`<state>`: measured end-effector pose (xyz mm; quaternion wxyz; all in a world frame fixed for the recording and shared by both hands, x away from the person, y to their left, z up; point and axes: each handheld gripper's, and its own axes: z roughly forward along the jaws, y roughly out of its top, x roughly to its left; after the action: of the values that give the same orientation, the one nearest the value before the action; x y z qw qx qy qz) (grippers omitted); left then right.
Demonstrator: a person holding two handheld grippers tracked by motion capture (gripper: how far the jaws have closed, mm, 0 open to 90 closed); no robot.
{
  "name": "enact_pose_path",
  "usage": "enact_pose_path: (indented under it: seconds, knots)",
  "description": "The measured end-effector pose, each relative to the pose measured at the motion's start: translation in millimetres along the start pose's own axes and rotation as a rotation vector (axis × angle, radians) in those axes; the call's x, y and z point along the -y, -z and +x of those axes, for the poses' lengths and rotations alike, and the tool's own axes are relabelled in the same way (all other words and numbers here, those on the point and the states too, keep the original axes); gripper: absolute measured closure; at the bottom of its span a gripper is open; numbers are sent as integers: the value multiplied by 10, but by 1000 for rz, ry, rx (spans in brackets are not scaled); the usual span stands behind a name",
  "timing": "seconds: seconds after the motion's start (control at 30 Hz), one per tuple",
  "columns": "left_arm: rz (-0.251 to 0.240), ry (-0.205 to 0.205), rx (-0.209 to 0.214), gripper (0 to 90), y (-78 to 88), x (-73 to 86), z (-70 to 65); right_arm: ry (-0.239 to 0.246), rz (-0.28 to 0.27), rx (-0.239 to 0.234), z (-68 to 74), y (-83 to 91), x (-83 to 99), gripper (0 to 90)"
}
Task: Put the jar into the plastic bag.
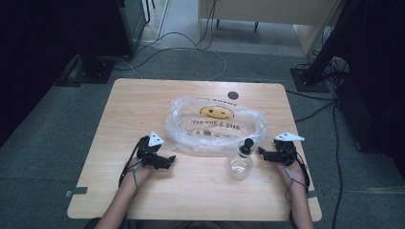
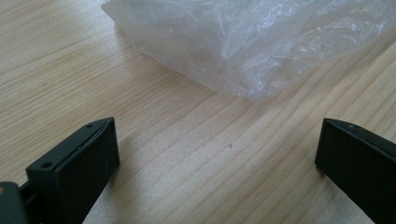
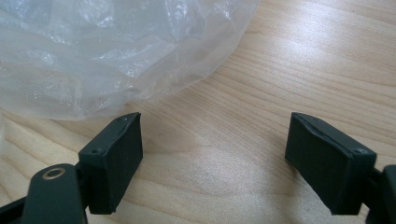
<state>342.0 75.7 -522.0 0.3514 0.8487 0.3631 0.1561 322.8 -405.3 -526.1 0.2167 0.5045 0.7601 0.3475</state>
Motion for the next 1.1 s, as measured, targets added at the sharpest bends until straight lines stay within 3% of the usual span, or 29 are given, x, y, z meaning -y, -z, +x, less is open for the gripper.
enact_pose_path:
  seconds: [1.1]
  knots:
    - [0,0,0,0,1,1,-2,15,4,-17,9,-18,-14,166]
